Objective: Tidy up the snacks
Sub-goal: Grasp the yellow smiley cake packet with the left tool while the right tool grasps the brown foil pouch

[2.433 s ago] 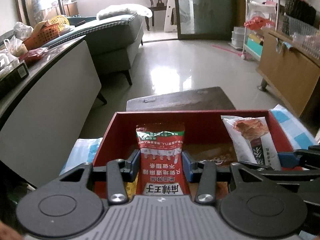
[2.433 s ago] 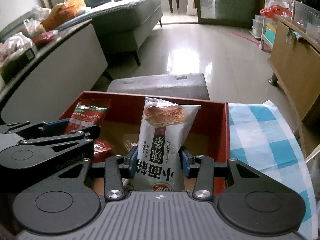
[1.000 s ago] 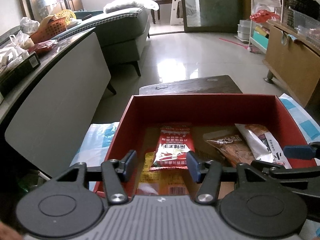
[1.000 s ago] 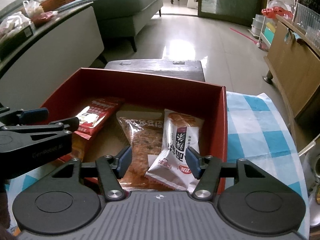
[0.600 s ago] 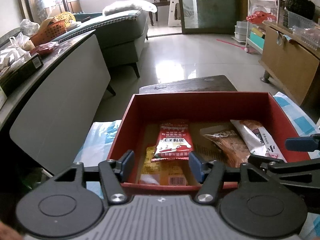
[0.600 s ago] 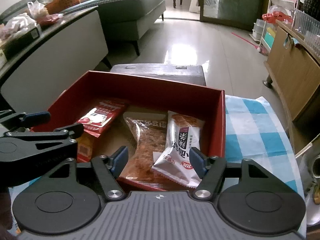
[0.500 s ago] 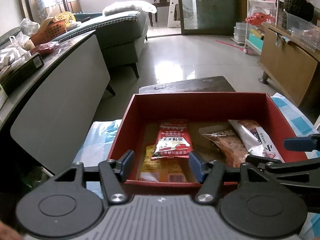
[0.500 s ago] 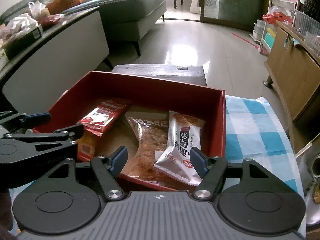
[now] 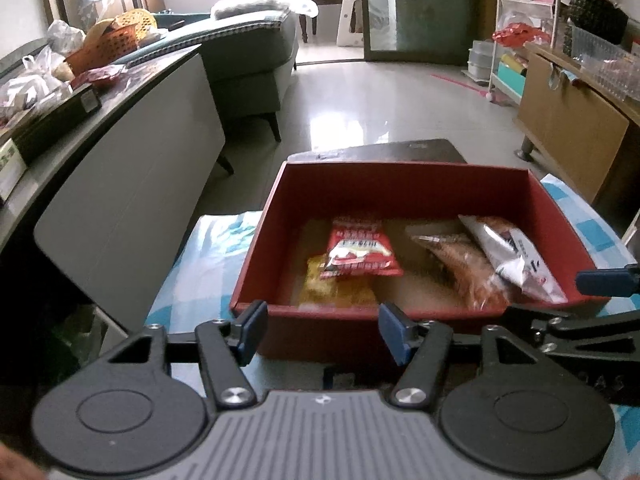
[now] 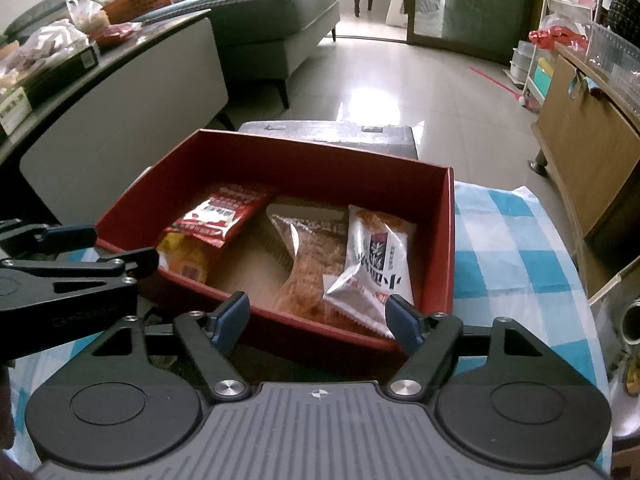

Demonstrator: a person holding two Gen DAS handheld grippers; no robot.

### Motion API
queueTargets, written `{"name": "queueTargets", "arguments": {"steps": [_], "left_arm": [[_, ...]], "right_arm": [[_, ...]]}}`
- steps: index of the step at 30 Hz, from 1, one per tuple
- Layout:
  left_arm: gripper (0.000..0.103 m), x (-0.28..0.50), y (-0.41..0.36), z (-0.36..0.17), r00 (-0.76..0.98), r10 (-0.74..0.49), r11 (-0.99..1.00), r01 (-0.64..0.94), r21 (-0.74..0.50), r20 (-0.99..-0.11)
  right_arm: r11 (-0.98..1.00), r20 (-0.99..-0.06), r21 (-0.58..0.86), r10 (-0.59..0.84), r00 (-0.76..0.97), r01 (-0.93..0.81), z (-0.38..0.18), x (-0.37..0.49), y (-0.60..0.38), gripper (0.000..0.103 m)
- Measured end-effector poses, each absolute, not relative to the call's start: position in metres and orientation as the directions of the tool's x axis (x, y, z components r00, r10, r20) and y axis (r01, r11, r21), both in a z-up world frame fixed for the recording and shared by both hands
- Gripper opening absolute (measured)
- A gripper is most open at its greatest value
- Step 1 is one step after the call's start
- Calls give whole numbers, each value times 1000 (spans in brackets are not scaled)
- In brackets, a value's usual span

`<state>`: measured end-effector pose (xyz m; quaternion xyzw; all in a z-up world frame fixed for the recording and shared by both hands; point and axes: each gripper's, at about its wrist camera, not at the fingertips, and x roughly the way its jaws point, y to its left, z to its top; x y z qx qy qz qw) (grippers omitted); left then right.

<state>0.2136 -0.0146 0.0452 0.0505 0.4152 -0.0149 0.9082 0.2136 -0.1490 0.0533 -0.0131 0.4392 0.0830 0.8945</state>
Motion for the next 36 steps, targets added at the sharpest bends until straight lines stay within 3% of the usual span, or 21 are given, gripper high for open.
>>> {"name": "queueTargets", "arguments": {"steps": [10,24,31,36], "left_arm": [[57,186,1,48,641,2,995,72,63,-767],[59,133,22,22,509,-59,993,117,1,-859],[62,139,19,-2,393,-108,989,133,-59,-913],[60,144,18,-4,404,-90,992,120,-45,-910]], "right_arm": [[984,-782,55,148,606,-169,58,188,-145,82],[977,-819,67,171,548,-204,45,143,-135,84],[978,-831,105,185,525,-178,40,127,-142,86],[982,-843,120,178,508,-145,35,125,-155,86]]}}
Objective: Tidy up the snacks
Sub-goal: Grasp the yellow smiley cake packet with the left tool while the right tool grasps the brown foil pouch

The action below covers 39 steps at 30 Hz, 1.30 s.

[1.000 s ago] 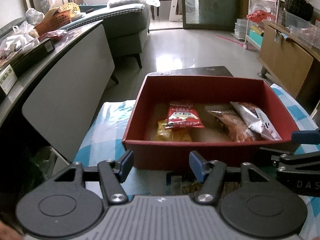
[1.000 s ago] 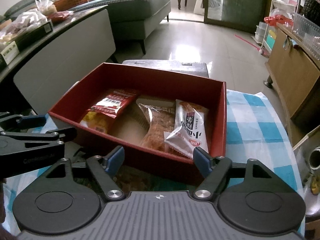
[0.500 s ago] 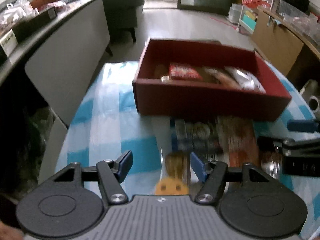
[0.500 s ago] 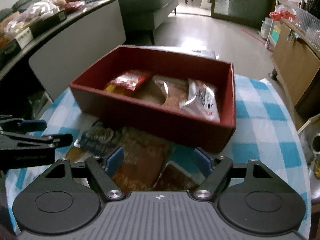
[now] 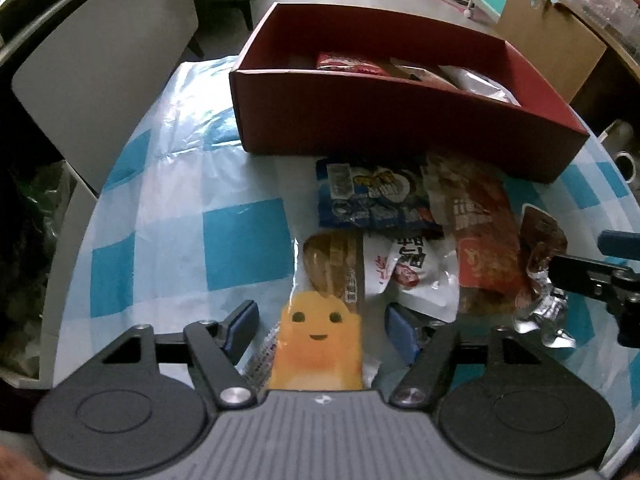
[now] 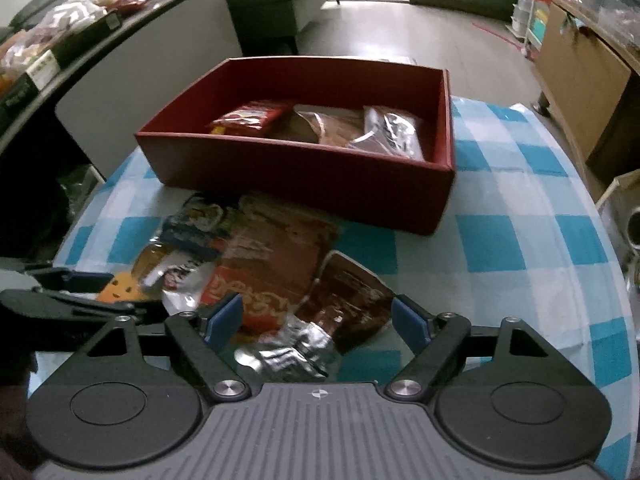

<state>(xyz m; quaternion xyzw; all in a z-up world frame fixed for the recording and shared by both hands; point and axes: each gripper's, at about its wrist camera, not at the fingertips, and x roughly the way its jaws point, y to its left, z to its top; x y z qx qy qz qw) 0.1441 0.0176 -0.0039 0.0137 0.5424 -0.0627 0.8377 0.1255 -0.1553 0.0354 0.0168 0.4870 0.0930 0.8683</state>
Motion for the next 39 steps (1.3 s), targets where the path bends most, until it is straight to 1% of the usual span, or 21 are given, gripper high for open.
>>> {"name": "queueTargets", "arguments": {"steps": [1,2,3,8,11,18,21,23,25,28,30,32,33,34,35,36,39], "left_arm": [[57,142,17,-3,412,-80,992,119,-33,-908],[41,140,15,-2,423,-62,992,127,-9,-904],[33,138,15,-1,431,-71,991,137,-13,-899],[29,130,25,4,415,-110,992,101,-74,-903],[28,122,27,9,411,-146,988,104,-113,-900],[28,120,27,17,429,-170,984,124,-128,-887],[28,121,26,15,422,-170,983,133,-125,-890],[28,121,25,14,421,-171,983,140,-123,-891],[28,121,26,14,417,-180,981,143,-131,-891],[28,122,27,14,412,-188,979,149,-138,-892],[28,121,26,14,409,-192,978,155,-139,-892],[28,119,24,14,408,-195,976,169,-136,-892],[28,118,22,14,410,-195,975,177,-132,-891],[28,117,20,15,413,-192,975,187,-124,-890],[28,115,18,15,417,-187,974,198,-112,-889],[29,115,15,15,421,-181,974,205,-102,-889],[29,113,10,15,431,-169,972,222,-77,-886]], "right_arm": [[982,-844,124,178,505,-139,35,126,-158,86],[982,-845,127,179,503,-136,34,126,-159,86],[983,-846,130,180,502,-133,34,126,-161,86],[983,-850,152,183,494,-103,33,126,-172,86],[984,-857,163,176,484,-70,28,126,-182,86],[977,-866,214,180,466,21,17,134,-189,86],[985,-882,174,165,441,-20,8,136,-171,86],[988,-889,150,154,431,-45,0,138,-160,90],[992,-884,101,123,450,-73,-3,139,-152,90],[990,-893,91,129,432,-107,-1,137,-153,82],[988,-901,70,123,417,-141,0,131,-153,81],[987,-907,41,101,409,-155,-1,125,-156,75],[987,-909,15,81,409,-163,0,121,-158,74],[986,-913,10,77,400,-166,1,118,-160,71],[985,-917,8,77,391,-174,2,114,-162,66],[983,-922,1,72,380,-184,4,111,-165,63],[982,-921,9,81,381,-187,6,109,-168,63]]}}
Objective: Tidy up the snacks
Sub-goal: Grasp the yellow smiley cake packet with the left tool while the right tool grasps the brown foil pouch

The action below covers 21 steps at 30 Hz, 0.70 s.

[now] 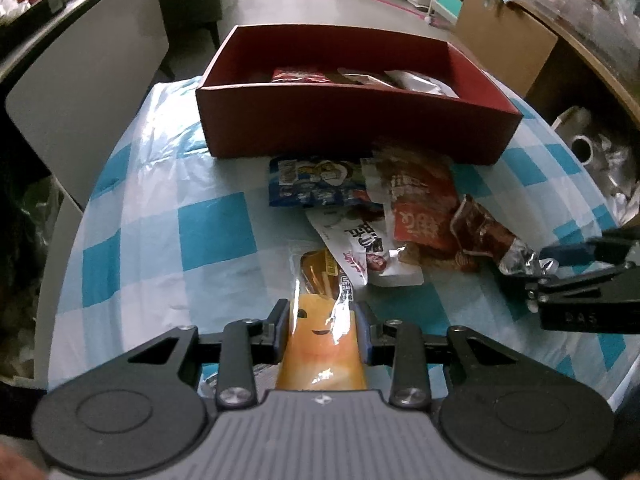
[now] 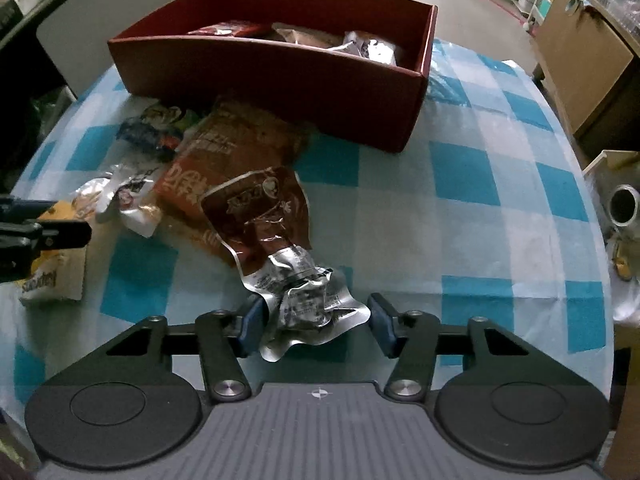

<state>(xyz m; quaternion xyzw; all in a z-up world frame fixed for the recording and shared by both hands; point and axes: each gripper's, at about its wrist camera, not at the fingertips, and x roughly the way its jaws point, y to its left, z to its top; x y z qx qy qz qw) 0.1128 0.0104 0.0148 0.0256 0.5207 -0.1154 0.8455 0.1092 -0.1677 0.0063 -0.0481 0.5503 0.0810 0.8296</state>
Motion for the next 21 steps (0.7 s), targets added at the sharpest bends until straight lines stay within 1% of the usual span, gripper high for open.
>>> {"name": "queueTargets", "arguments": {"steps": [3,4,5,7,11,14,21], "left_arm": [[30,111,7,13,440,-155,971,233,-54,-885],[30,111,6,13,442,-150,971,236,-46,-885],[30,111,6,12,443,-145,970,238,-39,-885],[30,111,5,12,442,-140,970,242,-33,-886],[31,112,3,10,443,-133,968,251,-20,-886],[31,111,0,9,447,-126,964,264,-4,-886],[32,111,-5,4,442,-110,960,280,20,-890]], "right_arm": [[979,-914,-5,79,398,-204,4,112,-161,71],[978,-912,-11,75,402,-207,4,112,-159,77],[978,-912,-15,73,404,-210,3,114,-156,90],[976,-929,-4,78,363,-219,-6,118,-153,103],[982,-930,19,87,357,-190,-10,120,-154,103],[986,-916,15,81,393,-167,-11,115,-155,103],[987,-905,15,81,417,-160,-12,111,-156,103]]}}
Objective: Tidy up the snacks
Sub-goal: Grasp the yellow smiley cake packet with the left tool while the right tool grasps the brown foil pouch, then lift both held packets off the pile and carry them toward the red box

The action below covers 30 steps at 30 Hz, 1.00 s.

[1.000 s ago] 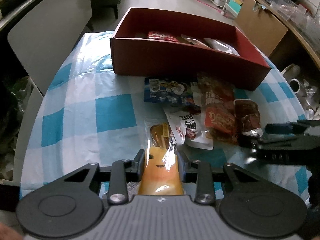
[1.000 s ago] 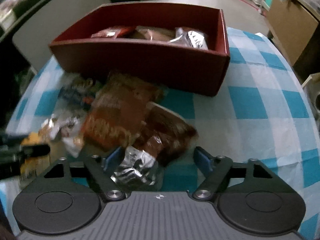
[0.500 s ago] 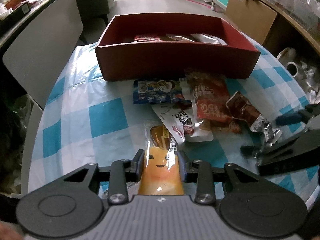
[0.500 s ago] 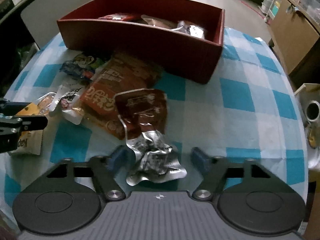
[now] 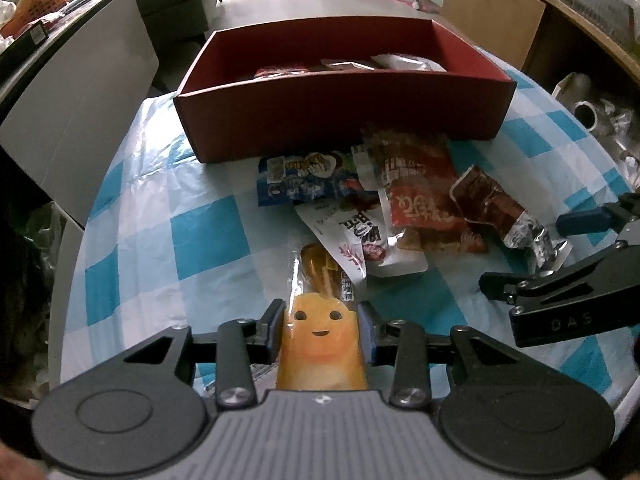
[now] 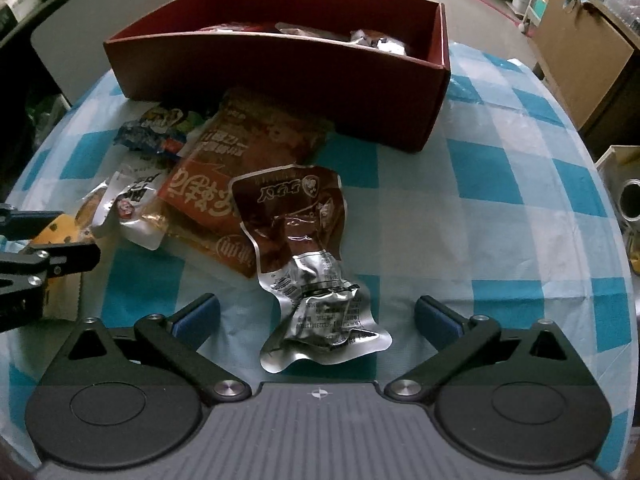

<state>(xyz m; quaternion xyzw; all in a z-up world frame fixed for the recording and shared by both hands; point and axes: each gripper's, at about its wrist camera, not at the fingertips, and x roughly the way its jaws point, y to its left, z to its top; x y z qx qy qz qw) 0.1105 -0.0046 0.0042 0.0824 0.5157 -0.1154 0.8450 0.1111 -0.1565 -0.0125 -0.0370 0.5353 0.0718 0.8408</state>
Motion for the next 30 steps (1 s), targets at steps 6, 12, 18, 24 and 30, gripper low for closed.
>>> {"name": "queueTargets", "arguments": {"steps": [6,12,18,24,30], "left_arm": [[35,111,-7,-1,442,-99,957,289,37,-891],[77,118,2,-7,436,-72,969,244,41,-897],[83,120,7,-12,438,-89,971,238,20,-895],[33,118,6,-1,447,-112,971,239,-2,-887],[28,118,4,6,441,-121,970,242,-12,-889]], "right_arm": [[983,-910,4,80,408,-183,-9,113,-152,98],[967,-899,8,118,421,-255,-3,116,-141,76],[961,-892,39,157,424,-274,3,116,-140,55],[960,-892,52,168,421,-274,4,117,-141,54],[964,-883,80,187,431,-254,10,115,-146,54]]}}
